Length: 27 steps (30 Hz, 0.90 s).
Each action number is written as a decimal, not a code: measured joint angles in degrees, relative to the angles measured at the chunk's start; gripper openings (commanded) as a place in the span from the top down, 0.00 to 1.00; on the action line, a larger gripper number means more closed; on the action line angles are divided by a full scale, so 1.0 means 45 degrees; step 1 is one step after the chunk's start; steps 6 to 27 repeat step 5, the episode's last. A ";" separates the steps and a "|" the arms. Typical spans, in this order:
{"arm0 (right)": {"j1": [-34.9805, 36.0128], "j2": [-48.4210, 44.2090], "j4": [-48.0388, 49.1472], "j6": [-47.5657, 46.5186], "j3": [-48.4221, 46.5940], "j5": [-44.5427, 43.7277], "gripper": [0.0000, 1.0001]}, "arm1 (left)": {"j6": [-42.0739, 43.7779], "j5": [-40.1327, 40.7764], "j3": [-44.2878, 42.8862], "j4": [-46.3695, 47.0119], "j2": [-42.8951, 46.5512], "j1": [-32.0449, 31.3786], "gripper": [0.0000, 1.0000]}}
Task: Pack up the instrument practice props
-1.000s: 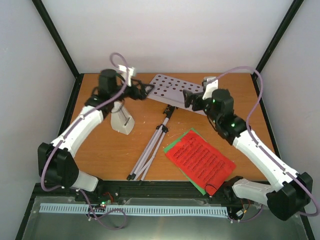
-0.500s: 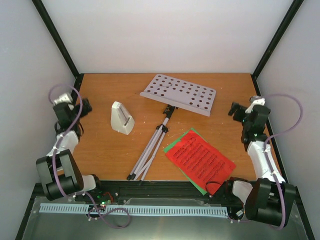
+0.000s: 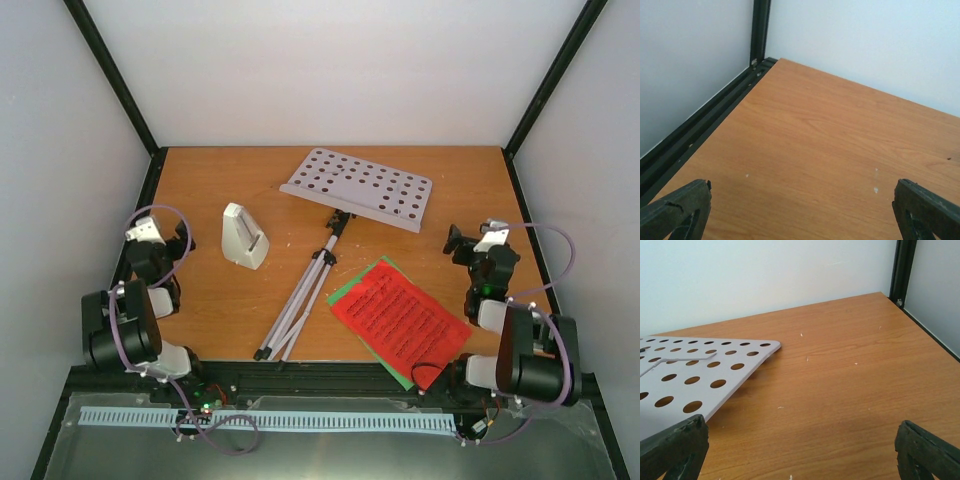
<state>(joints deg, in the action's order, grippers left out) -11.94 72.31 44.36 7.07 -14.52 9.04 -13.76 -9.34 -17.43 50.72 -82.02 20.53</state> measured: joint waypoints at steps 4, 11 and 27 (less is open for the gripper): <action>0.0058 0.1467 0.1885 -0.0019 0.0126 0.0238 0.00 | 0.0369 -0.0461 -0.0019 0.0874 -0.0209 -0.0092 0.01; 0.0092 0.1778 0.2288 -0.0024 0.0170 0.0287 0.00 | 0.0457 -0.0539 -0.0019 0.1064 -0.0209 -0.0151 0.01; 0.0092 0.1778 0.2288 -0.0024 0.0170 0.0287 0.00 | 0.0457 -0.0539 -0.0019 0.1064 -0.0209 -0.0151 0.01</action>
